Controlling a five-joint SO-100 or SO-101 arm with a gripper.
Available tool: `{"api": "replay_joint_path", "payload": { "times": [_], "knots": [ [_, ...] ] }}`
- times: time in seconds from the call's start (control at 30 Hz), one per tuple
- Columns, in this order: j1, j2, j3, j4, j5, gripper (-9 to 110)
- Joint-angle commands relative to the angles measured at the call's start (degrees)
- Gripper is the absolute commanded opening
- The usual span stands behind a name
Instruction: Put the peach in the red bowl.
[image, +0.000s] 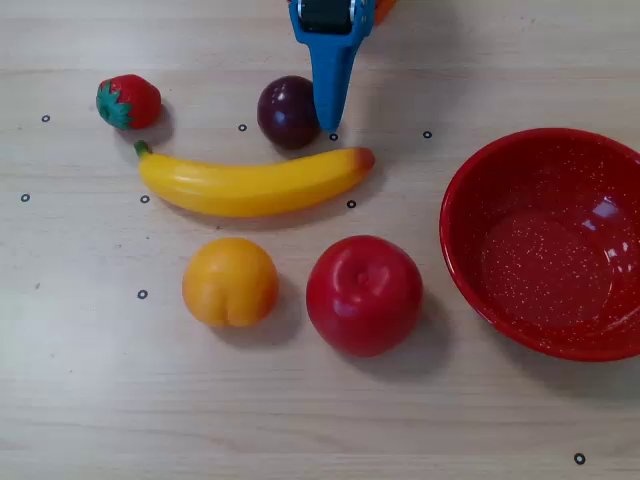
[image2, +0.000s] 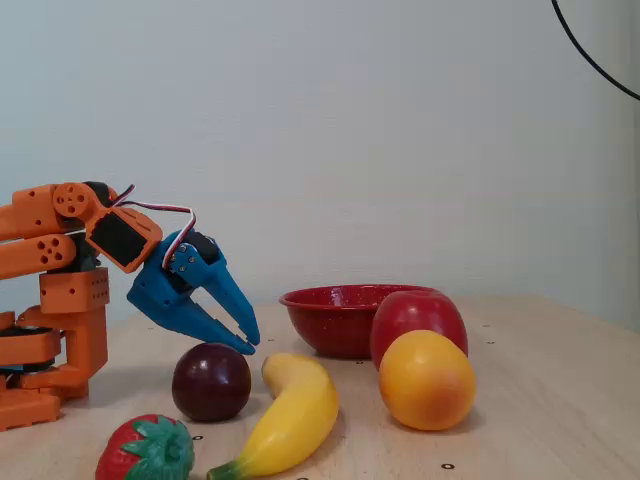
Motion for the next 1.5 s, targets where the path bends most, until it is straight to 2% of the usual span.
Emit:
{"api": "replay_joint_path", "payload": {
  "times": [0.0, 0.67, 0.87, 1.47],
  "knots": [
    [2.46, 0.62, 0.35, -0.62, 1.41, 0],
    [2.02, -2.72, -1.32, -2.20, 1.23, 0],
    [2.90, -9.40, -9.14, -2.46, 1.32, 0],
    [-0.18, -31.38, -37.79, 6.24, 13.18, 0]
  ]
}}
